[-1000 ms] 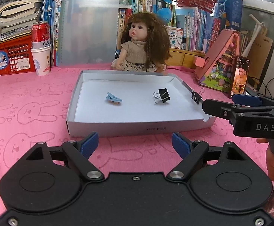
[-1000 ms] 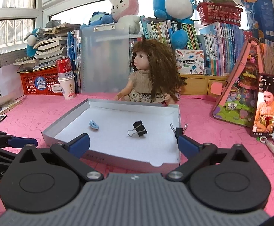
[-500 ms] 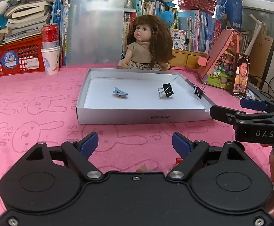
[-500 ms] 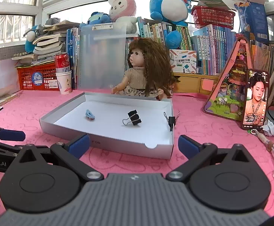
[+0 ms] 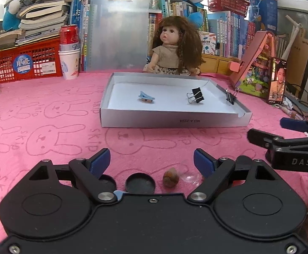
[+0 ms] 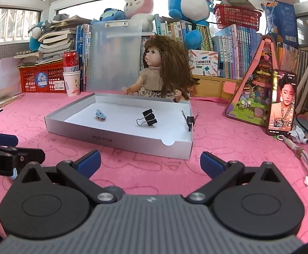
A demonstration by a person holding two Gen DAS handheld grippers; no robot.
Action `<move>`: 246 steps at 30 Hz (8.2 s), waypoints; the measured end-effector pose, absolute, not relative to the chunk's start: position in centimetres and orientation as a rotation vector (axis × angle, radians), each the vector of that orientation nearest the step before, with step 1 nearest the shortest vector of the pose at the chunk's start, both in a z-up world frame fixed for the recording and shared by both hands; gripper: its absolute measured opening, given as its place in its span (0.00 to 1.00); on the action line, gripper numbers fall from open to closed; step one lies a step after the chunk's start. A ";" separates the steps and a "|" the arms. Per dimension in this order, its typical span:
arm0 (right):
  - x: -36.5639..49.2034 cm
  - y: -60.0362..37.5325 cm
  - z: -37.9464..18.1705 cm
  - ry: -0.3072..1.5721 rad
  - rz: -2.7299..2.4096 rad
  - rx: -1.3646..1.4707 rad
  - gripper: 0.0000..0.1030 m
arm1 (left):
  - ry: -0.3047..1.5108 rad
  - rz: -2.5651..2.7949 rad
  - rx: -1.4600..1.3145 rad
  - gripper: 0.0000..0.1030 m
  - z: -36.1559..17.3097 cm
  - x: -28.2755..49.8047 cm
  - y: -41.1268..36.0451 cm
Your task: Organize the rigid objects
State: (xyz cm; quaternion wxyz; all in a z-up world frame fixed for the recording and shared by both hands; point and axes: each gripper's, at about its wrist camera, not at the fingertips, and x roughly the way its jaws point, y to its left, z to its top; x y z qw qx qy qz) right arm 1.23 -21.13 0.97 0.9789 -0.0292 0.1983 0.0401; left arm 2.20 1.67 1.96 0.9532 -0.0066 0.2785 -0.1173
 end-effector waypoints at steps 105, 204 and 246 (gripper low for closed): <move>0.8 -21.5 0.7 0.435 0.024 -0.018 0.36 | 0.527 -0.223 0.014 0.31 3.9 1.6 0.4; 18.5 -21.3 0.1 0.654 0.069 0.101 0.37 | 0.729 -0.179 -0.020 0.31 1.2 22.5 -3.9; 10.9 -21.0 2.6 0.521 0.169 0.032 0.85 | 0.584 -0.271 0.014 0.79 5.4 13.6 -1.7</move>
